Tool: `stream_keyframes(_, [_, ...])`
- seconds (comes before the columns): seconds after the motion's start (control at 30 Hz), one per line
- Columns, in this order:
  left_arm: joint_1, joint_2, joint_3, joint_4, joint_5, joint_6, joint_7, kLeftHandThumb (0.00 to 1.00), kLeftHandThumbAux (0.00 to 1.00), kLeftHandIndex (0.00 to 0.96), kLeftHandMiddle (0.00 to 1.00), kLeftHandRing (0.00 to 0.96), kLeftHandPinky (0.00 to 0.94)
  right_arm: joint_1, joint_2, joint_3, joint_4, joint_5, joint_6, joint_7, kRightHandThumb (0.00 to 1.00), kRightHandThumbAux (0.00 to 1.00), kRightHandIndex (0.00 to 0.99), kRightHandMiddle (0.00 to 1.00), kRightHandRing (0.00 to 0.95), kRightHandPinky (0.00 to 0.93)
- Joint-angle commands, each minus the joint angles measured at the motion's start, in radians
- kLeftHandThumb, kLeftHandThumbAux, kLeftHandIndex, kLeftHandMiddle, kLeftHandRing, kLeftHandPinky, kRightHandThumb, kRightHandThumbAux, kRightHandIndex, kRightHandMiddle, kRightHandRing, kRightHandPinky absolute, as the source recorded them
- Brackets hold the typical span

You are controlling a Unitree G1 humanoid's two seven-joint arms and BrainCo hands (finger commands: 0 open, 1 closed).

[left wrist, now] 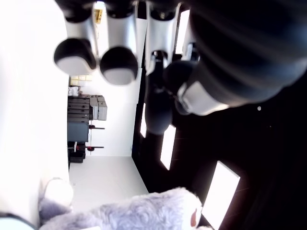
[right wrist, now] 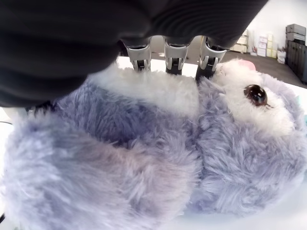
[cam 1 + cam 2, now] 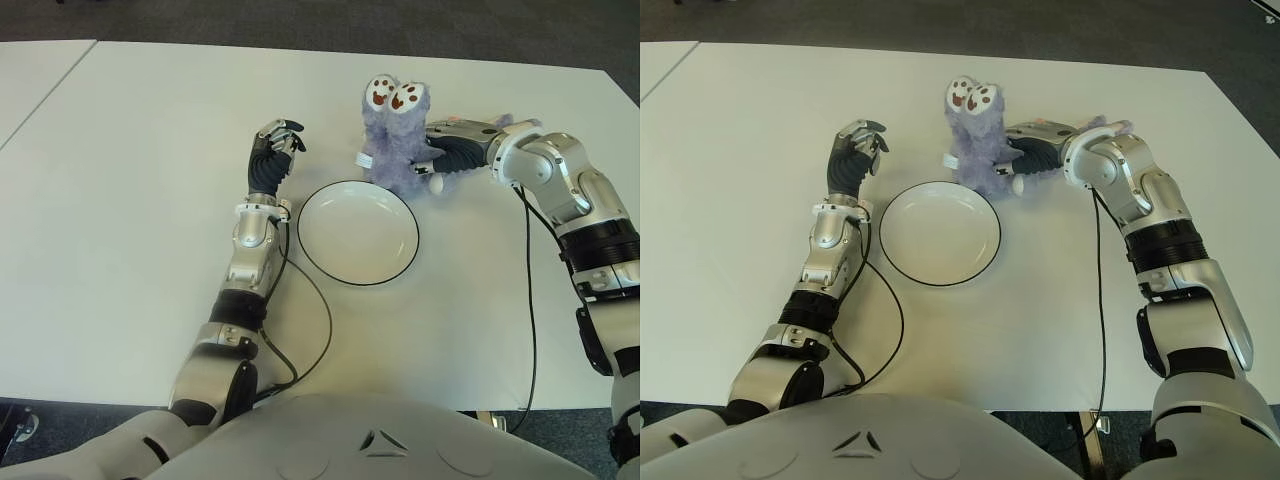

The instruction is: Put the doll into the plate.

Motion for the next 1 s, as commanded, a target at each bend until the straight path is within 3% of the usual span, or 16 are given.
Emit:
stream_keyframes(0.03, [0.131, -0.027, -0.002, 0.023, 0.001, 0.02, 0.019, 0.713, 0.703, 0.443, 0.881, 0.884, 0.879, 0.037, 0.026, 0.064, 0.105, -0.039, 0.022, 0.045, 0.502, 0.187, 0.0, 0.0, 0.0, 0.0])
stream_keyframes(0.17, [0.137, -0.021, -0.002, 0.014, 0.001, 0.011, 0.024, 0.713, 0.703, 0.443, 0.882, 0.885, 0.878, 0.012, 0.047, 0.08, 0.195, -0.039, 0.016, 0.036, 0.503, 0.197, 0.0, 0.0, 0.0, 0.0])
stream_keyframes(0.4, [0.142, -0.014, -0.002, 0.01, -0.001, -0.012, 0.022, 0.713, 0.703, 0.443, 0.883, 0.887, 0.88, -0.011, 0.056, 0.095, 0.248, -0.03, 0.0, 0.034, 0.495, 0.195, 0.0, 0.0, 0.0, 0.007])
stream_keyframes(0.73, [0.149, -0.007, -0.001, -0.007, -0.007, -0.022, 0.014, 0.712, 0.704, 0.442, 0.883, 0.886, 0.87, -0.041, 0.065, 0.126, 0.32, -0.047, 0.0, 0.023, 0.51, 0.228, 0.0, 0.0, 0.0, 0.145])
stream_keyframes(1.0, [0.148, 0.001, 0.0, -0.016, -0.011, -0.026, 0.006, 0.712, 0.704, 0.442, 0.881, 0.885, 0.866, -0.083, 0.068, 0.147, 0.407, -0.048, -0.022, -0.011, 0.496, 0.262, 0.0, 0.0, 0.0, 0.117])
